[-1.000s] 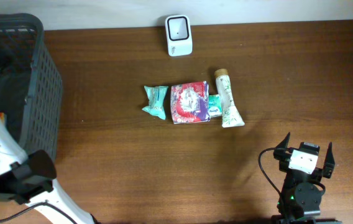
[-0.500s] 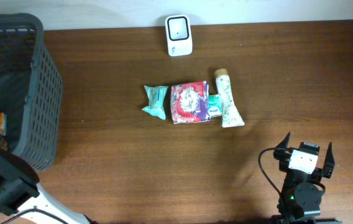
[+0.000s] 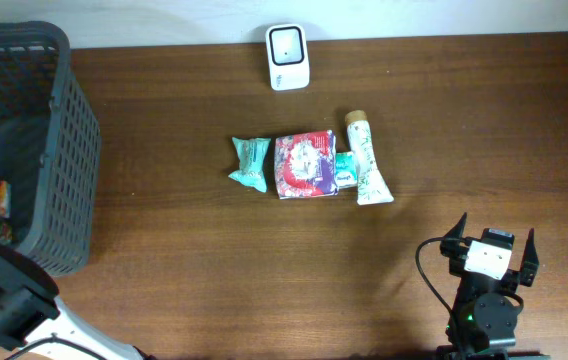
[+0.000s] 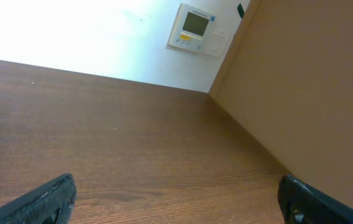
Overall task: Scan the item barcode
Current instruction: 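Lower the left gripper into the basket and grasp the green-lidded jar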
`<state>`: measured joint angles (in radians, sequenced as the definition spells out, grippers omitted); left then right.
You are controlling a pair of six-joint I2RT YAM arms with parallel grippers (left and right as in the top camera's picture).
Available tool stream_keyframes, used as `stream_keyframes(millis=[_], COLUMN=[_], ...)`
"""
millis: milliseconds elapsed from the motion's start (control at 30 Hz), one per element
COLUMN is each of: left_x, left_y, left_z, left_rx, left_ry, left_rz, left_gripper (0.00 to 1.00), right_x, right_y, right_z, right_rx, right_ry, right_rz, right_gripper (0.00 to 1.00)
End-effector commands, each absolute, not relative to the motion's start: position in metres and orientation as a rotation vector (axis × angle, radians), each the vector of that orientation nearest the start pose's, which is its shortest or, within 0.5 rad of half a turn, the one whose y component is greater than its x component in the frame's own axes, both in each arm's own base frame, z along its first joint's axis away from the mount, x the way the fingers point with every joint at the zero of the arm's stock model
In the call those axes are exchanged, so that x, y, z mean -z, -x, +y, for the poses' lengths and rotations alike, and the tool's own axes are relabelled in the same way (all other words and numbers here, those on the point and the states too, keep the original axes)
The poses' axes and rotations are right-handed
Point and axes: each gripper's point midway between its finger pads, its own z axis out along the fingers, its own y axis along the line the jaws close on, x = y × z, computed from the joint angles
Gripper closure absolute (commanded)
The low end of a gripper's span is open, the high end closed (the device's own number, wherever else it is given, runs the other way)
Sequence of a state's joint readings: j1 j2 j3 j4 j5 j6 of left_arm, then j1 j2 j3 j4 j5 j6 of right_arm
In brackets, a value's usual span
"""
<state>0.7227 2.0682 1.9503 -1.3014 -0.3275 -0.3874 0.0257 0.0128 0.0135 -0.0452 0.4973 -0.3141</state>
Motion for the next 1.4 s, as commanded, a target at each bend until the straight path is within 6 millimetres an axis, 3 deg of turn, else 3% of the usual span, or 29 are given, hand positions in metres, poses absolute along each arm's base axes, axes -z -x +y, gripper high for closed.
stream_keyframes(millis=[0,100,267,400,667,833,900,933,1067,1100,1233,1267,1300,1367], left_x=[-0.122,-0.103,-0.094,-0.093,-0.091,-0.072,-0.067,-0.068,-0.073,-0.079,-0.107,-0.115,-0.121,-0.123], left_y=[-0.285,-0.295,-0.3,-0.299,-0.289,-0.28,-0.279,-0.279,-0.282,-0.285,-0.29,-0.291,-0.292,-0.293], left_z=[0.327,0.327,0.329,0.329,0.349,0.343,0.339,0.34,0.343,0.346,0.351,0.351,0.353,0.354], left_rx=[-0.475,-0.413,-0.374,-0.376,-0.386,-0.351,-0.333,-0.334,-0.339,-0.342,-0.355,-0.361,-0.365,-0.367], left_ry=[1.585,1.569,1.567,1.57,1.617,1.649,1.652,1.651,1.644,1.636,1.609,1.6,1.592,1.587], left_rz=[2.574,2.55,2.524,2.524,2.461,2.489,2.499,2.497,2.482,2.465,2.409,2.389,2.373,2.362], left_gripper=[0.01,0.01,0.01,0.02,0.06,0.07,0.12,0.27,0.51,0.62,0.6,0.44,0.18,0.01], right_x=[-0.164,-0.164,-0.164,-0.164,-0.164,-0.164,-0.164,-0.164,-0.164,-0.164,-0.164,-0.164,-0.164,-0.164], right_y=[-0.227,-0.227,-0.227,-0.227,-0.227,-0.227,-0.227,-0.227,-0.227,-0.227,-0.227,-0.227,-0.227,-0.227], right_z=[-0.079,-0.079,-0.079,-0.079,-0.079,-0.079,-0.079,-0.079,-0.079,-0.079,-0.079,-0.079,-0.079,-0.079], right_rx=[0.633,0.633,0.633,0.634,0.634,0.634,0.633,0.633,0.634,0.633,0.633,0.634,0.633,0.633], right_ry=[-0.123,-0.123,-0.123,-0.123,-0.124,-0.124,-0.123,-0.123,-0.124,-0.123,-0.123,-0.123,-0.123,-0.123], right_rz=[1.645,1.645,1.645,1.645,1.645,1.645,1.645,1.645,1.645,1.645,1.645,1.645,1.645,1.645], right_gripper=[0.01,0.01,0.01,0.01,0.01,0.01,0.01,0.01,0.01,0.01,0.01,0.01,0.01,0.01])
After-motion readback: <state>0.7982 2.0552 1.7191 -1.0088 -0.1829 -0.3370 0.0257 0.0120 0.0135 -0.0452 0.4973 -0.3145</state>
